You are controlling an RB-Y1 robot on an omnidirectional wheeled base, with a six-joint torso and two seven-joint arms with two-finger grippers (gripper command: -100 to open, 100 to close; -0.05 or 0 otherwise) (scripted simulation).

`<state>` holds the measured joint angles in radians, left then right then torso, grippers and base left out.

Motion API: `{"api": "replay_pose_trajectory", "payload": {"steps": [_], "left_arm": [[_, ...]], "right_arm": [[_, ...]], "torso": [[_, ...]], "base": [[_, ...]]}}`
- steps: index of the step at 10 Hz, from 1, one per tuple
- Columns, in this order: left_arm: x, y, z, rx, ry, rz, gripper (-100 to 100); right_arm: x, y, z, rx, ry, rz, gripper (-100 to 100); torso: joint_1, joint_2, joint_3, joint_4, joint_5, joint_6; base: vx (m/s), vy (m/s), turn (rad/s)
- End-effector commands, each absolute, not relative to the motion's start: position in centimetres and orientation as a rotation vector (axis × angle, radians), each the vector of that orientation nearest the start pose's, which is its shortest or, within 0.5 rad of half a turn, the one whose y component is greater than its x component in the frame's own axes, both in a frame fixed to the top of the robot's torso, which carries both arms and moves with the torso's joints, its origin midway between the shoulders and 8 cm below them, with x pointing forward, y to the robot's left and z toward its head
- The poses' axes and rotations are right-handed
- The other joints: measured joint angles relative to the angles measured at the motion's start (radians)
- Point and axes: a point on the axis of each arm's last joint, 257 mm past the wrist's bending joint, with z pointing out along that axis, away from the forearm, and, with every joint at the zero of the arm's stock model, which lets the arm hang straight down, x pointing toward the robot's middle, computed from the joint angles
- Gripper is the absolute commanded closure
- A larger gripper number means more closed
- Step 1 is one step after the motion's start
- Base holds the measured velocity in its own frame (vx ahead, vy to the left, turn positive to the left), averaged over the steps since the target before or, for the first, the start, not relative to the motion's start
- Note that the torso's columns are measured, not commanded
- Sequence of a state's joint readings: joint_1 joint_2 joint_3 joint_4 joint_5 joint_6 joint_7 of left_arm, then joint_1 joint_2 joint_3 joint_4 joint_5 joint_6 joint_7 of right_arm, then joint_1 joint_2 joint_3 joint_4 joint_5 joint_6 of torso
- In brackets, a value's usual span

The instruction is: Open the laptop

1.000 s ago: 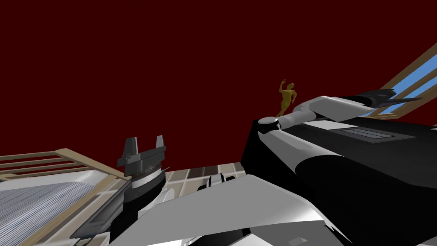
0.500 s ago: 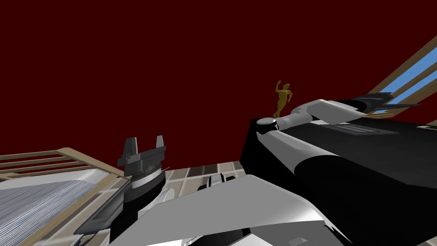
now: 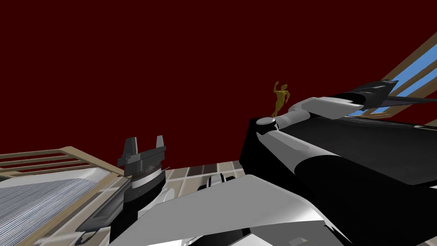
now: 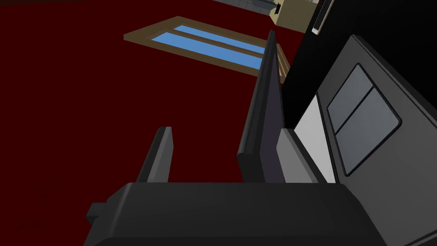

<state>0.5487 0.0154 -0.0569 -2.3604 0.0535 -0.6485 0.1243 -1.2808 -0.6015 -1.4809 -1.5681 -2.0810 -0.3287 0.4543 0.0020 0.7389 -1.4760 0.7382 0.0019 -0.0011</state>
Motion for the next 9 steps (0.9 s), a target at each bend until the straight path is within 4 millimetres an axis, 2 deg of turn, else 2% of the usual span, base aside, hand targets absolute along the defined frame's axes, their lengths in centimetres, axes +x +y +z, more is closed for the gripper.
{"api": "replay_pose_trajectory", "payload": {"steps": [1,2,4,5,9], "left_arm": [[29.8,26.5,6.9,-0.577,0.431,-1.532,0],[29.8,26.5,6.9,-0.577,0.431,-1.532,0],[29.8,26.5,6.9,-0.577,0.431,-1.532,0],[29.8,26.5,6.9,-0.577,0.431,-1.532,0],[29.8,26.5,6.9,-0.577,0.431,-1.532,0]], "right_arm": [[14.6,-81.0,22.4,0.062,2.231,-2.633,-100],[14.6,-81.0,22.4,0.063,2.229,-2.632,-100],[11.2,-80.4,23.5,0.153,2.268,-2.665,-100],[11.1,-80.4,23.5,0.150,2.274,-2.668,-100],[4.1,-78.6,25.0,0.340,2.373,-2.713,-100]], "torso": [[-0.003,0.001,0.001,0.001,-0.001,0.000],[-0.001,0.003,0.002,0.001,0.001,0.001],[0.000,0.001,0.001,0.001,0.001,0.002],[0.001,0.001,0.000,0.001,0.002,0.001],[0.002,0.000,0.000,0.000,0.002,0.001]], "base": [[-0.122,-0.069,0.439],[-0.106,-0.075,0.131],[-0.113,-0.078,0.297],[-0.080,-0.071,0.143],[-0.110,-0.061,0.337]]}}
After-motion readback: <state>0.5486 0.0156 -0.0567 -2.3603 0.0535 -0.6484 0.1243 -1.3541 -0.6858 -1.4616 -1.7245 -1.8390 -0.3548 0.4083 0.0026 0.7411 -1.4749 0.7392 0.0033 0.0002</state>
